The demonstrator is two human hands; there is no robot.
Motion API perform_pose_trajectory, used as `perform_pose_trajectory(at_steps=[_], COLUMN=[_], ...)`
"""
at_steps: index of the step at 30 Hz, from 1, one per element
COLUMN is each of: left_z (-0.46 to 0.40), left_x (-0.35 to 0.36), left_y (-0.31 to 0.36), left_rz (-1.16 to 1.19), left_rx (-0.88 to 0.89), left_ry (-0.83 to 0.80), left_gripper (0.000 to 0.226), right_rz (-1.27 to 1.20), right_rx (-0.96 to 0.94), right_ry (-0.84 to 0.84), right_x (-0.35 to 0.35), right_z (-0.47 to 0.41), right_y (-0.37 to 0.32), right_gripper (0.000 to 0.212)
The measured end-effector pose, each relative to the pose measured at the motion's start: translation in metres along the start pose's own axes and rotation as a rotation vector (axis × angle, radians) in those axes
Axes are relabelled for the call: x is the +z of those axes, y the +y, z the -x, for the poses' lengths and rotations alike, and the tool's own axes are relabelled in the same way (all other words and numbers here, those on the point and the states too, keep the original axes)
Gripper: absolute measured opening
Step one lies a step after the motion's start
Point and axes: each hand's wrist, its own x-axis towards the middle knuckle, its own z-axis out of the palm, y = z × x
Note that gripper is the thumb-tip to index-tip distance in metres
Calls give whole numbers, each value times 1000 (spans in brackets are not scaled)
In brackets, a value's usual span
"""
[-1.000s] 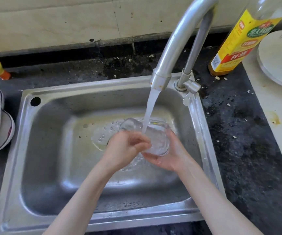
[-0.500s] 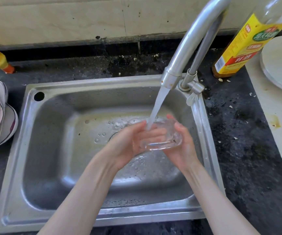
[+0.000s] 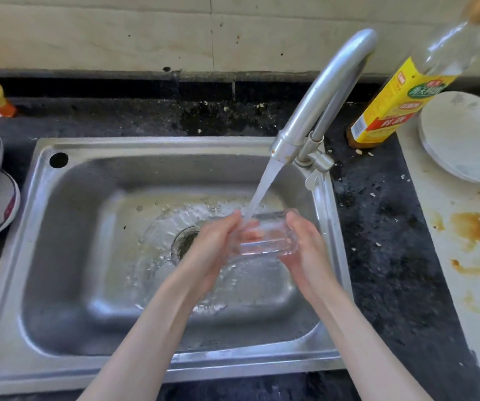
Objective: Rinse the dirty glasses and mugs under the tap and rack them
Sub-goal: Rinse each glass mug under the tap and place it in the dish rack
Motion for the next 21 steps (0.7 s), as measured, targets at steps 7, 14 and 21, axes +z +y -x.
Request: perform_pose_trajectory(at_steps=[7, 14, 21], left_z=[17, 20, 14], left_x=[3, -24, -32], left_y=[24, 23, 7], left_rz=[-988, -1257, -924], left_rx=[525, 1069, 993], left_ry=[-71, 61, -75], left_gripper=[57, 35, 17], right_rz=[-595, -641, -640], right_rx=[267, 346, 426], right_ry=[-161, -65, -136], right_x=[11, 14, 11], right_z=[5, 5, 11], right_y=[11, 0, -8], right_gripper=[58, 34, 47])
